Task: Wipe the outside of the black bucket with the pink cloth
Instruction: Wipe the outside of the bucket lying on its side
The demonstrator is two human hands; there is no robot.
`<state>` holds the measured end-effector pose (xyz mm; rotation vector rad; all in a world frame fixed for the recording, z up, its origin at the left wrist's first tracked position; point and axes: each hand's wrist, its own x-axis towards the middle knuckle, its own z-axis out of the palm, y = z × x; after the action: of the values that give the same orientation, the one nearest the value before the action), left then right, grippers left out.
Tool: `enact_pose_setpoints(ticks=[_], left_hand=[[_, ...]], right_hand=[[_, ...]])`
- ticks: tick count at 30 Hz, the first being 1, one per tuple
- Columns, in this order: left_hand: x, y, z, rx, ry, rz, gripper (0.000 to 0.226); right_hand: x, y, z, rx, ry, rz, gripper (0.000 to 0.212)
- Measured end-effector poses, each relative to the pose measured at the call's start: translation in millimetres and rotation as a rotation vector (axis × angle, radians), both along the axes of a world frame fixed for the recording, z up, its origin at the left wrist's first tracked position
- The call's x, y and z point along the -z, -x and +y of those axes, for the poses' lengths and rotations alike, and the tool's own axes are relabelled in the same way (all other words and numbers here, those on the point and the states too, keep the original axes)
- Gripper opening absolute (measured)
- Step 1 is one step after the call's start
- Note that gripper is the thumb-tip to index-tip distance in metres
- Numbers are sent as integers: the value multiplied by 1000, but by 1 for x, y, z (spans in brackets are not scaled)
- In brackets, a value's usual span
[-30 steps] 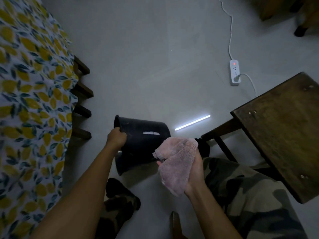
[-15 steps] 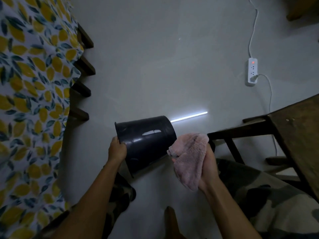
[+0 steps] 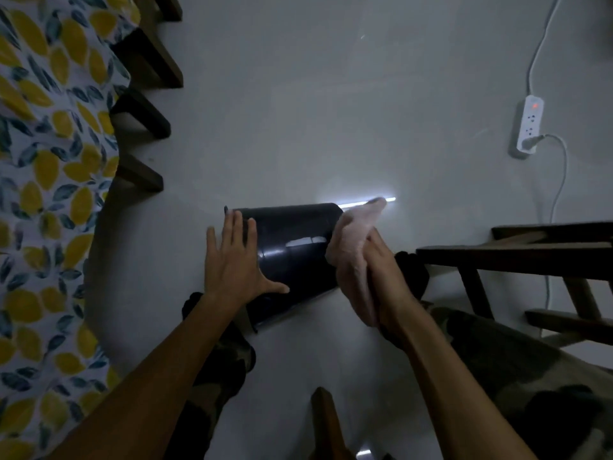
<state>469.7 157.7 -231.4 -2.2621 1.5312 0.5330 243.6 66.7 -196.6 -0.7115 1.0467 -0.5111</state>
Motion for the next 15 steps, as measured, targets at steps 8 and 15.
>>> enact_pose_setpoints(ticks=[8, 15], left_hand=[[11, -2, 7, 72, 117, 93, 114], [10, -8, 8, 2, 227, 209, 133]], right_hand=[[81, -78, 41, -973, 1117, 869, 80], [119, -94, -9, -936, 1170, 929, 66]])
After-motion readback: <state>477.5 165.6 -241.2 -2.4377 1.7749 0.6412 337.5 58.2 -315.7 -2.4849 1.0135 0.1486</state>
